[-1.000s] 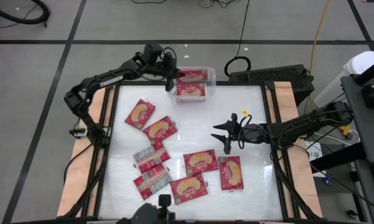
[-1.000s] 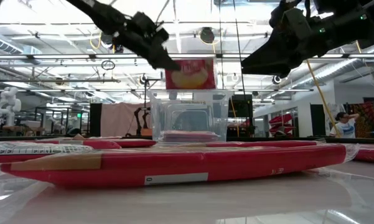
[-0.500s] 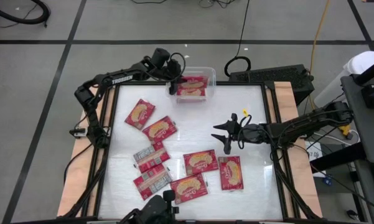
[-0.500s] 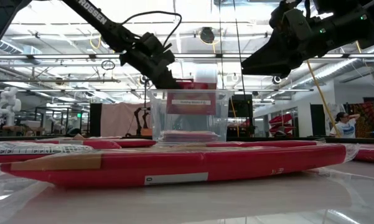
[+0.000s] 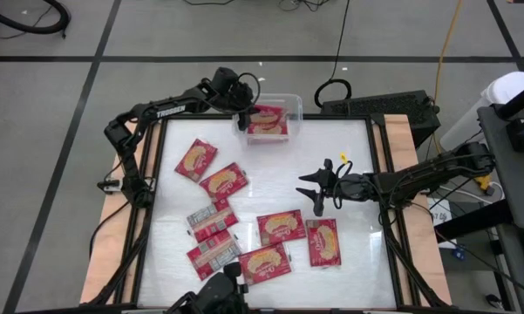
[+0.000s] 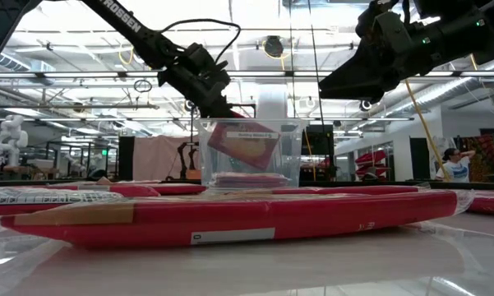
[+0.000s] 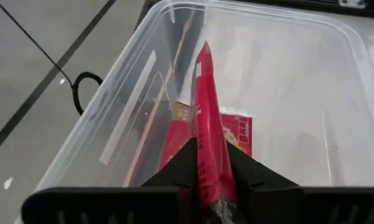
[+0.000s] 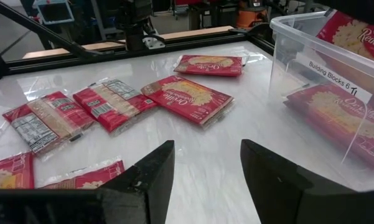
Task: Sort popcorn bags into baskets
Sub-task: Put the popcorn bag into the transparent bin
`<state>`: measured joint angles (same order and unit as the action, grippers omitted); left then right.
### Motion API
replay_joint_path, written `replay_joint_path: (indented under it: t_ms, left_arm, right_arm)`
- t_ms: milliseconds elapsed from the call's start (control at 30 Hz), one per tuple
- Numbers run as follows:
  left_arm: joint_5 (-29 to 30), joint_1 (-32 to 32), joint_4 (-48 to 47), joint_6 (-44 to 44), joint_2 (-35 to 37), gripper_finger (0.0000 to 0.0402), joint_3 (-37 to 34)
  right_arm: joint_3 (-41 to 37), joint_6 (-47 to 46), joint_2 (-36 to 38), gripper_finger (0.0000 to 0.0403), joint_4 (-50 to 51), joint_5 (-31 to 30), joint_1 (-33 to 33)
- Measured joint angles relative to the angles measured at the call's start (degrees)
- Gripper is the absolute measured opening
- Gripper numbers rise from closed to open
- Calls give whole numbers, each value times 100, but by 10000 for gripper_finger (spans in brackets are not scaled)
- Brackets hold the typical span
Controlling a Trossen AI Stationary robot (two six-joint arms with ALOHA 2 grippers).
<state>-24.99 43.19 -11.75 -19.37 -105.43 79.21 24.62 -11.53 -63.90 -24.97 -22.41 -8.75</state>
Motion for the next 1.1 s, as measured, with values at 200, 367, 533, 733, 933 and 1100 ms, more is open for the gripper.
replay_joint_path:
  t_ms: [200, 367, 533, 733, 933, 1100]
  left_arm:
    - [174, -3, 3, 112, 0, 46, 1]
    - [403, -2, 6, 172, 0, 47, 0]
    - [415, -3, 7, 205, 0, 48, 1]
    - [599, -3, 64, 344, 0, 96, 1]
    - [1450, -18, 332, 360, 73, 161, -1]
    - [1829, -5, 369, 370, 485, 189, -1]
  right_arm:
    - [0, -1, 0, 176, -2, 0, 0]
    - [0, -44, 0, 176, -2, 0, 0]
    - [0, -80, 0, 176, -4, 0, 0]
    - [0, -109, 0, 176, -3, 0, 0]
    - [0, -131, 0, 176, -3, 4, 0]
    - [0, -121, 0, 176, -2, 5, 2]
